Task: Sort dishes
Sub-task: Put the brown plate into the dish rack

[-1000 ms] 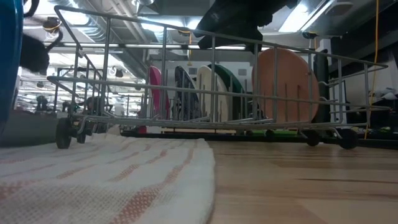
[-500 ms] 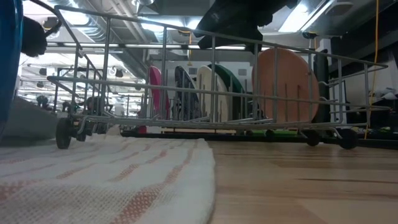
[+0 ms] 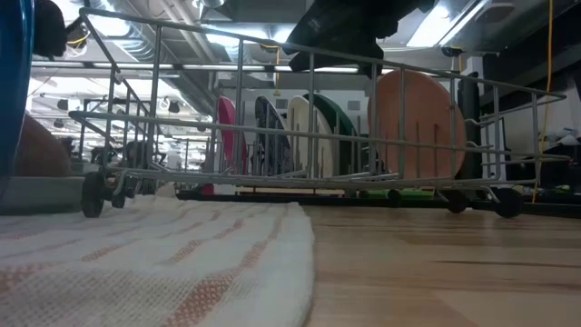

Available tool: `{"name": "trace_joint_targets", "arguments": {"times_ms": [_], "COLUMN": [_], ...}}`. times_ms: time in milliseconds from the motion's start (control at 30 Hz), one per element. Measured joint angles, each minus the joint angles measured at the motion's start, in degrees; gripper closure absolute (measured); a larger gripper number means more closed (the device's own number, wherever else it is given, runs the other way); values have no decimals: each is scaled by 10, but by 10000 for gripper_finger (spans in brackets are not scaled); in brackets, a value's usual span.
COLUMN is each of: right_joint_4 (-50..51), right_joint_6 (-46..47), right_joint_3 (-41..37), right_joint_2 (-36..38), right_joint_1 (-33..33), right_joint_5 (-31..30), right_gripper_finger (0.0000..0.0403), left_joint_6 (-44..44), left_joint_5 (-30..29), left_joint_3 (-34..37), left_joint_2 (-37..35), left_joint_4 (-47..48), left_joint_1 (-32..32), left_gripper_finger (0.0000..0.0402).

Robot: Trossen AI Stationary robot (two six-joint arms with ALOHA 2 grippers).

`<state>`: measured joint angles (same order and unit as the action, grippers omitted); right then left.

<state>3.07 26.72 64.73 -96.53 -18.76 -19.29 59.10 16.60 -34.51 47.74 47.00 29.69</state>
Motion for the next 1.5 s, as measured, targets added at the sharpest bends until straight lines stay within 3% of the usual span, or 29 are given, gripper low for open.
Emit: {"name": "trace_joint_targets", "arguments": {"times_ms": [267, 800, 967, 1167, 1400, 1500], "right_joint_4": [0, 0, 0, 0, 0, 0], "right_joint_6": [0, 0, 0, 0, -2, -2], "right_joint_3": [0, 0, 0, 0, 0, 0], "right_joint_2": [0, 0, 0, 0, 0, 0], "right_joint_1": [0, 0, 0, 0, 0, 0], "right_joint_5": [5, 5, 5, 5, 5, 5], "right_gripper_finger": [274, 274, 274, 274, 274, 274], "left_joint_6": [12, 86, 72, -14, -210, -297], "left_joint_5": [12, 5, -104, -230, -426, -476], "left_joint_3": [-37, -162, -203, -242, -244, -227], "left_joint_2": [-77, -248, -273, -280, -272, -253], "left_joint_4": [70, 87, 87, 64, -69, -161], "left_joint_1": [0, 0, 0, 0, 0, 0], "left_gripper_finger": [401, 401, 401, 401, 401, 401]}}
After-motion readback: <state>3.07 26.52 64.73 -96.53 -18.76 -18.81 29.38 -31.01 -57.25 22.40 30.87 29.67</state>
